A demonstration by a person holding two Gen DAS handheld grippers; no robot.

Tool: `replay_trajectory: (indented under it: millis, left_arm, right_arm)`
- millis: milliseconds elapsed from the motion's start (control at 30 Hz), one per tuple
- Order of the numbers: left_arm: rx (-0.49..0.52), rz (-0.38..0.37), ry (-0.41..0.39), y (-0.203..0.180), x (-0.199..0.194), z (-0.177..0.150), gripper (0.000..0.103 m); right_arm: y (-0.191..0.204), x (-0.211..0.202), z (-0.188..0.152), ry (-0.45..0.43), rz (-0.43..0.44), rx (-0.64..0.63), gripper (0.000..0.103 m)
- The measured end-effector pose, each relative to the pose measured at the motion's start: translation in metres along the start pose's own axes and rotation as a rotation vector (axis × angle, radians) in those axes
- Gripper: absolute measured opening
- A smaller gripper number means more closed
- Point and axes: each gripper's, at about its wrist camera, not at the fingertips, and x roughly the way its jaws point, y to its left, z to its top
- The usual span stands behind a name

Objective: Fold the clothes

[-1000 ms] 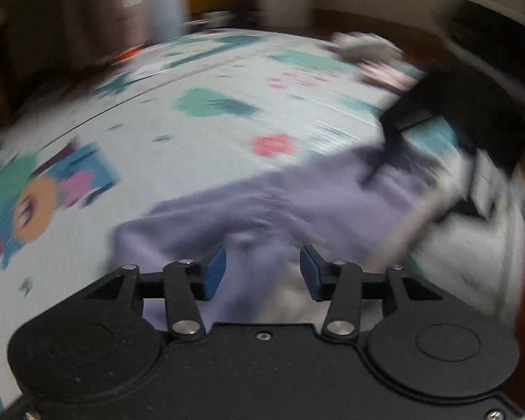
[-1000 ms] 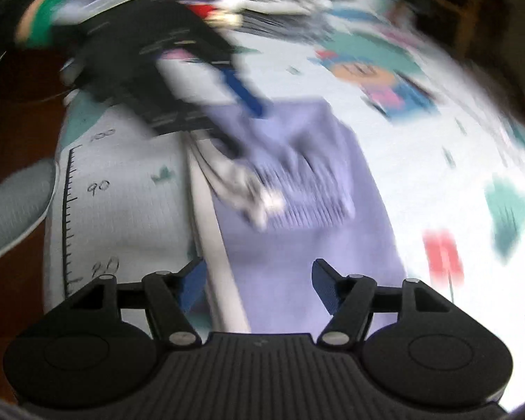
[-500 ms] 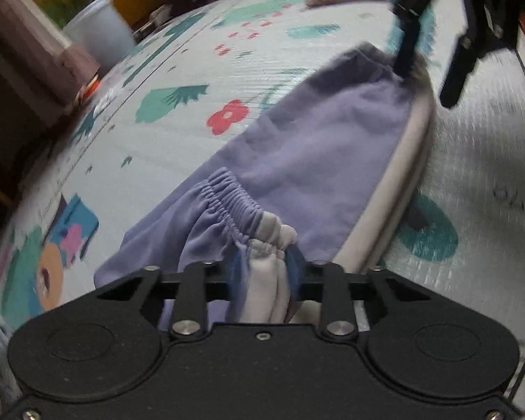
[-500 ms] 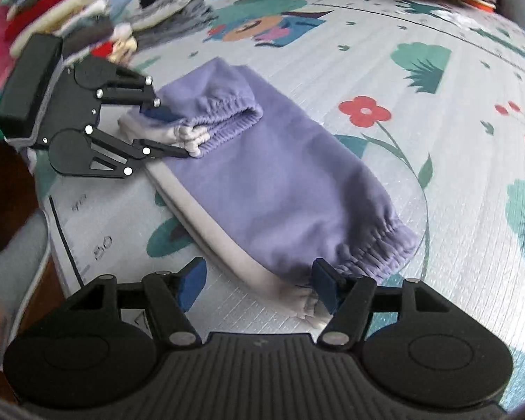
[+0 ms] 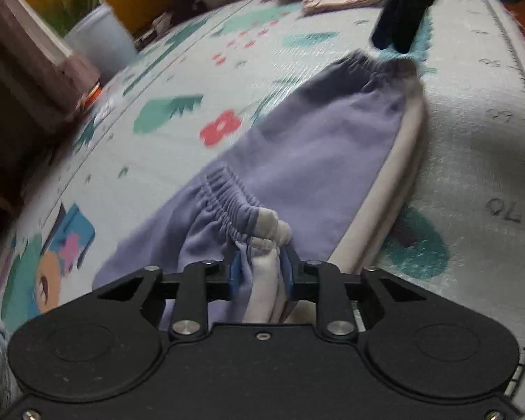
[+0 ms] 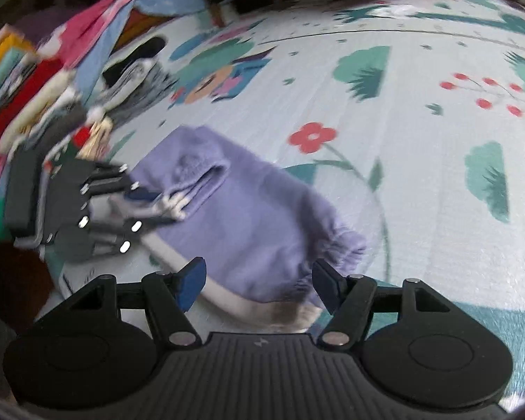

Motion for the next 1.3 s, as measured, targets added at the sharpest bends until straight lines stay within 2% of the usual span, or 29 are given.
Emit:
replay_trajectory:
  millis: [133, 233, 267, 333, 400, 467, 567, 600, 633, 667, 800, 900, 1000, 1067, 1100, 1167, 1300]
  left_arm:
    - [-0.186, -0.056, -0.09, 0.026, -0.022, 0.013, 0.027]
    - [-0.4, -0.091, -0.135, 0.049, -0.016, 0.014, 0.024]
    - [-0.472, -0.107, -0.133, 0.054, -0.009, 0.011, 0.023]
    - [-0.545, -0.14, -0.073, 0.052, 0.012, 0.001, 0.021]
    - [-0.473, -0.108, -0.095, 0.039, 0.021, -0.004, 0.022]
    - [-0.386, -0.086, -0.078, 0.032, 0.016, 0.008, 0.022]
    - [-0.365, -0.083, -0.121, 0.029, -0.007, 0.026, 0.023]
    - [-0.35, -0.09, -0.136, 0.026, -0.012, 0.032, 0.031]
    - [-0.327, -0.109, -0.145, 0.019, -0.012, 0.039, 0.047]
    - [-0.303, -0.129, -0.155, 0.012, -0.011, 0.045, 0.05]
    - [-0.18, -0.216, -0.169, -0.026, -0.001, 0.07, 0.05]
    - [-0.072, -0.253, -0.176, -0.054, 0.004, 0.085, 0.05]
    - [0.027, -0.255, -0.185, -0.078, 0.012, 0.094, 0.05]
    - [0.098, -0.231, -0.18, -0.092, 0.02, 0.097, 0.05]
    - [0.131, -0.209, -0.17, -0.098, 0.025, 0.099, 0.051]
    - [0.191, -0.173, -0.149, -0.109, 0.034, 0.102, 0.051]
    - [0.271, -0.153, -0.12, -0.122, 0.039, 0.103, 0.051]
  right_arm:
    - [-0.019, -0.008, -0.002, -0.016, -0.016, 0.095, 0.067]
    - [-0.033, -0.008, -0.004, -0.014, -0.023, 0.171, 0.064]
    - [-0.037, -0.008, -0.005, -0.015, -0.023, 0.193, 0.062]
    - [-0.043, -0.009, -0.007, -0.008, -0.028, 0.23, 0.061]
    - [-0.047, -0.008, -0.01, 0.013, -0.035, 0.238, 0.059]
    - [-0.048, -0.007, -0.014, 0.034, -0.04, 0.23, 0.058]
    - [-0.053, -0.013, -0.02, 0.023, -0.012, 0.268, 0.058]
    - [-0.055, -0.014, -0.021, 0.018, -0.012, 0.281, 0.058]
    - [-0.057, -0.015, -0.023, 0.018, -0.014, 0.29, 0.058]
    - [-0.059, -0.016, -0.024, 0.018, -0.015, 0.3, 0.058]
    - [-0.066, -0.021, -0.026, -0.002, 0.007, 0.361, 0.058]
    - [-0.077, -0.019, -0.03, -0.008, 0.08, 0.481, 0.058]
    - [-0.079, -0.008, -0.036, 0.011, 0.138, 0.564, 0.058]
    - [-0.079, -0.001, -0.039, 0.019, 0.183, 0.621, 0.058]
    - [-0.081, 0.0, -0.041, 0.015, 0.204, 0.67, 0.053]
    - [-0.09, 0.001, -0.05, -0.007, 0.228, 0.778, 0.055]
    - [-0.098, -0.001, -0.06, -0.036, 0.26, 0.877, 0.053]
